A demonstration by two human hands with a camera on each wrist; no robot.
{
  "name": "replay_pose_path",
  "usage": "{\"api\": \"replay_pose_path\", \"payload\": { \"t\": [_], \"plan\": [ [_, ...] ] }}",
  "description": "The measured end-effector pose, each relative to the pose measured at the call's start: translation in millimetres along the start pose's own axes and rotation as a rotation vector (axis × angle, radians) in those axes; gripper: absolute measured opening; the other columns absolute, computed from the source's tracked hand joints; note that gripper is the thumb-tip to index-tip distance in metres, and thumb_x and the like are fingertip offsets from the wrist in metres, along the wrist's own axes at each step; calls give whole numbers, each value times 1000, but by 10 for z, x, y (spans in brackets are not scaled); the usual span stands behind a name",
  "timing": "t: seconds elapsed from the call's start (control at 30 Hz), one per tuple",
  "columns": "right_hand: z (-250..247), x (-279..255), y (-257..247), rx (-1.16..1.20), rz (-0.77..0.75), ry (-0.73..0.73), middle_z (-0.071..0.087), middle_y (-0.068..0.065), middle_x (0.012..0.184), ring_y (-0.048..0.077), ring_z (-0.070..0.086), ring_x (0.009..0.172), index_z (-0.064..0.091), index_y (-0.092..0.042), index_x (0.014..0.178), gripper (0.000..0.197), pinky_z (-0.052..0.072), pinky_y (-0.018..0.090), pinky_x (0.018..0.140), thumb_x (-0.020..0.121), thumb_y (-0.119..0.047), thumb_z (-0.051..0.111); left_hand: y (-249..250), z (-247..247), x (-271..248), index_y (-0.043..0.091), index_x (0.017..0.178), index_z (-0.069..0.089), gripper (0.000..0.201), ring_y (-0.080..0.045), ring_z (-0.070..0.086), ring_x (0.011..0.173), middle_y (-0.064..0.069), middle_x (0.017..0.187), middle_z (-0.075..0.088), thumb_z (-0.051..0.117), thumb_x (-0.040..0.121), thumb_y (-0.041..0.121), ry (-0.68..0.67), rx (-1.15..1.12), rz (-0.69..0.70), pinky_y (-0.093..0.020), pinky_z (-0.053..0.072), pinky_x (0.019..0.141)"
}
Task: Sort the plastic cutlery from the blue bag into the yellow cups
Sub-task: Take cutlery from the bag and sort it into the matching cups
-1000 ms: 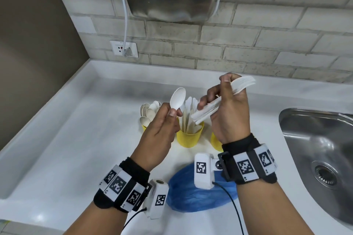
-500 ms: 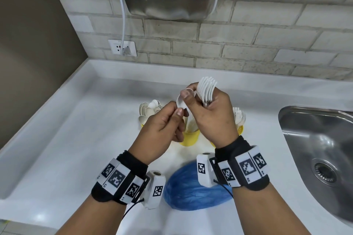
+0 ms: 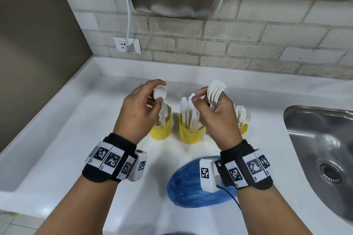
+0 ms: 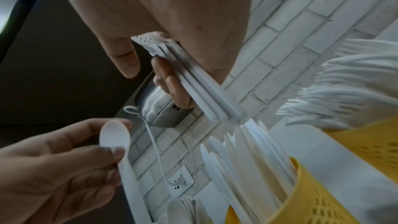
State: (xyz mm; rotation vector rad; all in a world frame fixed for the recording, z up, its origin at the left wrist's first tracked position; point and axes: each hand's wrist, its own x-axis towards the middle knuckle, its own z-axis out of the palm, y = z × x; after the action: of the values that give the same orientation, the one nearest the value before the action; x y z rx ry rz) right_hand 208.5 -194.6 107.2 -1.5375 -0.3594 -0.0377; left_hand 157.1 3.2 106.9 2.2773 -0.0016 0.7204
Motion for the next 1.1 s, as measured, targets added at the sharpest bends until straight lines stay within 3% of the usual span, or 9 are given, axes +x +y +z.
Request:
{"api": "replay_pose_path", "payload": {
  "t": [0.1, 0.27, 0.47, 0.63, 0.73, 0.83, 0.9, 1.0, 1.1],
  "plan": [
    [-49, -1, 33, 10, 34, 40, 54, -5, 64, 15, 41, 50, 62, -17, 88, 12, 37, 29, 59, 85, -28, 67, -131, -19, 15, 25, 119, 61, 30, -12, 63, 76, 3, 102, 62, 62, 93, 10, 84, 113, 28, -38, 58, 76],
    [-85, -41, 122, 9, 111, 73, 47, 5, 55, 25, 42, 51, 62, -11, 91, 7, 39, 38, 55, 96, -14, 66, -292, 62, -26, 25, 112, 61, 26, -16, 63, 72, 2, 106, 51, 63, 89, 11, 64, 181, -52, -43, 58, 74],
    [-79, -51, 216, -2, 137, 91, 47, -1, 53, 23, 43, 51, 64, -19, 85, 11, 39, 40, 55, 96, -17, 65, -452, 180, -71, 33, 121, 59, 39, -20, 64, 75, 4, 106, 50, 64, 89, 12, -46, 320, -61, -31, 48, 65],
    [-29, -71, 249, -26, 133, 91, 45, -12, 54, 17, 40, 52, 64, -26, 76, 15, 37, 37, 61, 91, -24, 64, -684, 319, -116, 23, 103, 77, 29, -31, 54, 89, -5, 107, 62, 76, 79, 8, 24, 464, 51, -40, 51, 73],
    [-23, -86, 252, -16, 145, 90, 47, -13, 55, 16, 41, 53, 64, -29, 75, 17, 38, 37, 64, 91, -21, 64, -778, 395, -201, 25, 98, 79, 17, -33, 55, 93, -4, 119, 66, 73, 84, 17, 33, 521, 97, -45, 50, 75],
    [-34, -91, 234, 49, 181, 102, 41, 4, 58, 25, 36, 55, 63, -19, 82, 7, 36, 42, 57, 87, -24, 65, -772, 413, -284, 23, 121, 69, 30, -28, 57, 114, 2, 131, 66, 63, 91, 26, 40, 487, 94, -46, 48, 92],
    [-33, -92, 212, 85, 211, 107, 38, 12, 60, 29, 36, 56, 62, -15, 86, 13, 36, 44, 56, 84, -28, 65, -749, 415, -262, 18, 135, 59, 41, -25, 52, 131, 0, 145, 58, 56, 96, 30, 28, 442, 68, -42, 41, 108],
    [-14, -100, 163, 140, 240, 104, 37, 13, 62, 31, 34, 58, 61, -9, 91, 21, 34, 45, 58, 83, -28, 64, -756, 457, -199, 13, 151, 45, 54, -22, 34, 150, -5, 162, 40, 39, 103, 36, -136, 502, 34, -40, 26, 123],
    [-3, -104, 119, 187, 249, 100, 35, 6, 60, 32, 31, 60, 62, -18, 86, 9, 32, 45, 59, 82, -25, 64, -790, 504, -179, 11, 150, 48, 62, -23, 31, 153, -7, 162, 41, 21, 102, 41, -267, 583, 39, -41, 18, 126]
  ]
}}
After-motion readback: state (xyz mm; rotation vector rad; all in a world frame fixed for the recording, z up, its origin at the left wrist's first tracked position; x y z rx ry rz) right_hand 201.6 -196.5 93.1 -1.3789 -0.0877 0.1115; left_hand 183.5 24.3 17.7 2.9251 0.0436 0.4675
